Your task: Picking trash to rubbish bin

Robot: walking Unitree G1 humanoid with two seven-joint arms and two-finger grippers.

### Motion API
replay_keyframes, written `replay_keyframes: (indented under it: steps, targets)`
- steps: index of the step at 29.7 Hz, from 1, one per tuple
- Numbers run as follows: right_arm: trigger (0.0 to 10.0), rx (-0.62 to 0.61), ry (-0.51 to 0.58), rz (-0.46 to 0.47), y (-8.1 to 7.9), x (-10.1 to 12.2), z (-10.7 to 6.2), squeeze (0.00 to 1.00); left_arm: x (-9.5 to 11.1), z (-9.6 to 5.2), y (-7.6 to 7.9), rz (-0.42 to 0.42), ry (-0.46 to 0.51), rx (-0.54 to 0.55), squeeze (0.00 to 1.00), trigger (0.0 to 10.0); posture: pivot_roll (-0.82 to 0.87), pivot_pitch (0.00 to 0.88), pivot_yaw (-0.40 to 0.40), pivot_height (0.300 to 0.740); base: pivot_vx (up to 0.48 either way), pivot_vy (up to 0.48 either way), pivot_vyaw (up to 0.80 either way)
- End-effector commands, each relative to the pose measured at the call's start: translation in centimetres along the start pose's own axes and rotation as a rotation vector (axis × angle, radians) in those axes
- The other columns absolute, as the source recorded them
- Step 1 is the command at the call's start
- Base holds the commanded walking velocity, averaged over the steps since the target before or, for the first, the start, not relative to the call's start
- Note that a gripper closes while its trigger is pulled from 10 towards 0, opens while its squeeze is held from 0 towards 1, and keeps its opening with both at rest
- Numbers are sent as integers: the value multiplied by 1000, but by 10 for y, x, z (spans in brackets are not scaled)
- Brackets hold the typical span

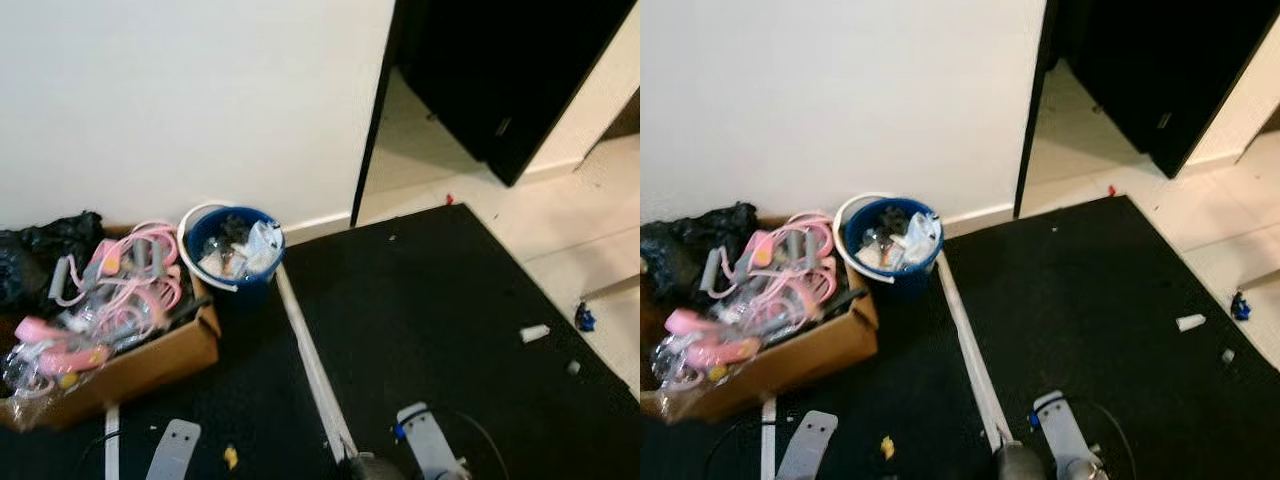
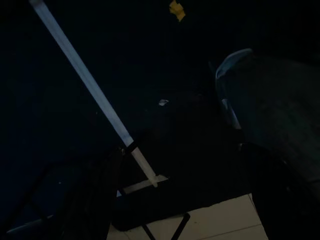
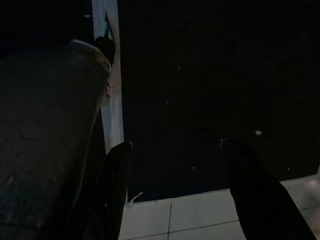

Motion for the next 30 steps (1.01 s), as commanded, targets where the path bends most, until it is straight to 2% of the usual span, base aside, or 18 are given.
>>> replay_keyframes:
  steps: [1,30]
  targets:
    - [10000,16,-30,12,-6,-11,-1,0,-10,-1,0,10,-32,-2,0,10000,31,101,37,740,-368,0,0]
    - [10000,13,-32,6,-4,-12,-1,0,-9,0,2,19,-28,-7,0,10000,22,111,33,740,-468,0,0]
Point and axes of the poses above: a point about 5 cm out from each wrist's last joint towards the gripper, its own z axis pointing out of the wrist towards the gripper, its own x axis along the axis of the wrist's last joint, y = z × x, the point moved 5 cm from there along z, pointing out of the wrist towards the gripper, and after that the axes turned 12 degrees about z, right-handed, at the moved point
